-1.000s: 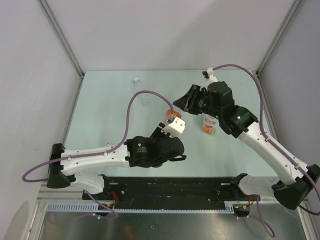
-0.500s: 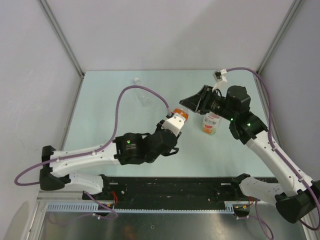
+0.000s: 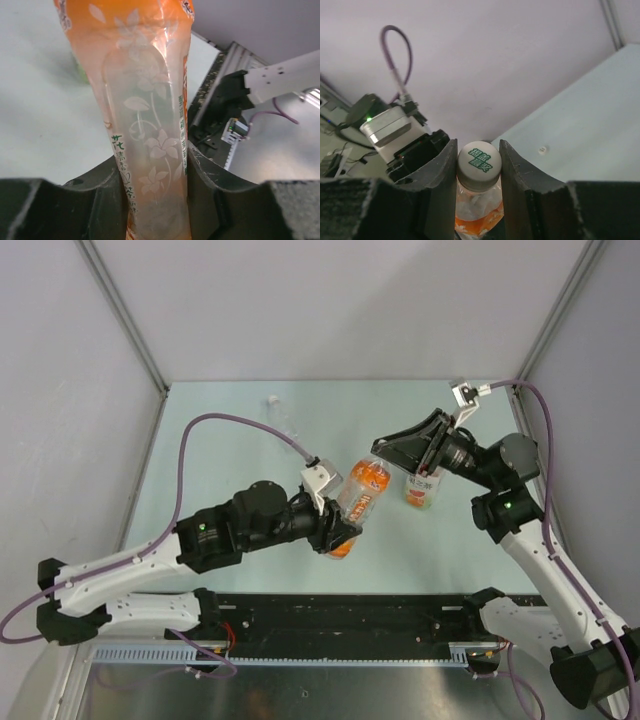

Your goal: Unscrew the bottle caps

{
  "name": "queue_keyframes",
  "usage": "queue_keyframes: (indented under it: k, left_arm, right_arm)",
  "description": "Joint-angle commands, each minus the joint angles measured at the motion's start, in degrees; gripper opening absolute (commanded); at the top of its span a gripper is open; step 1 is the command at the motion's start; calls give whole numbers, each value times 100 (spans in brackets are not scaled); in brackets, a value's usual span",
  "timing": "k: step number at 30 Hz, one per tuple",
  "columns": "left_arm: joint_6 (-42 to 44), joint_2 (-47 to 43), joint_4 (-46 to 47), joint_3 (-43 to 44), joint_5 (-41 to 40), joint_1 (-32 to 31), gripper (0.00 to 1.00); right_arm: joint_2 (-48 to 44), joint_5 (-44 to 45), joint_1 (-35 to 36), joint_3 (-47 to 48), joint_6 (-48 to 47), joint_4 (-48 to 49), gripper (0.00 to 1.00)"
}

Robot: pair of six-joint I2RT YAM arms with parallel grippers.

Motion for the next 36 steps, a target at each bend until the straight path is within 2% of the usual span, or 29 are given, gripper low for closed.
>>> queue_keyframes:
  k: [1, 4, 8, 10, 15, 17, 20, 27, 32, 36]
  left_arm:
    - [397, -244, 1116, -113, 2473, -133, 0]
    - [407, -308, 1243, -244, 2574, -133, 0]
    - [346, -410, 1265, -435, 2064, -103, 0]
    - [281, -437, 1257, -546, 1700, -69, 0]
    - [109, -365, 1038, -728, 801, 29, 0]
    - [83, -253, 857, -696, 356, 34, 0]
    - [73, -100, 585, -615, -227, 36, 0]
    - [31, 207, 14, -391, -1620, 36, 0]
    - [-67, 562, -506, -80, -2415, 36, 0]
    - [-144, 816, -839, 134, -2821, 36, 0]
  right_arm:
    - [134, -447, -163, -301, 438, 1714, 0]
    - [173, -549, -187, -349, 661, 2117, 0]
    - [104, -336, -247, -355, 686, 1933, 1]
    - [23, -172, -285, -351, 654, 1723, 20]
    - [-293, 523, -346, -301, 391, 958, 81]
    - [-360, 762, -352, -184, 255, 519, 94]
    - [-370, 1236, -349, 130, -78, -386, 99]
    - [-106, 2343, -171, 855, -429, -2289, 99]
    - [571, 3595, 547, 1724, -781, -3698, 99]
    - [1136, 4180, 1062, 2215, -785, -4266, 99]
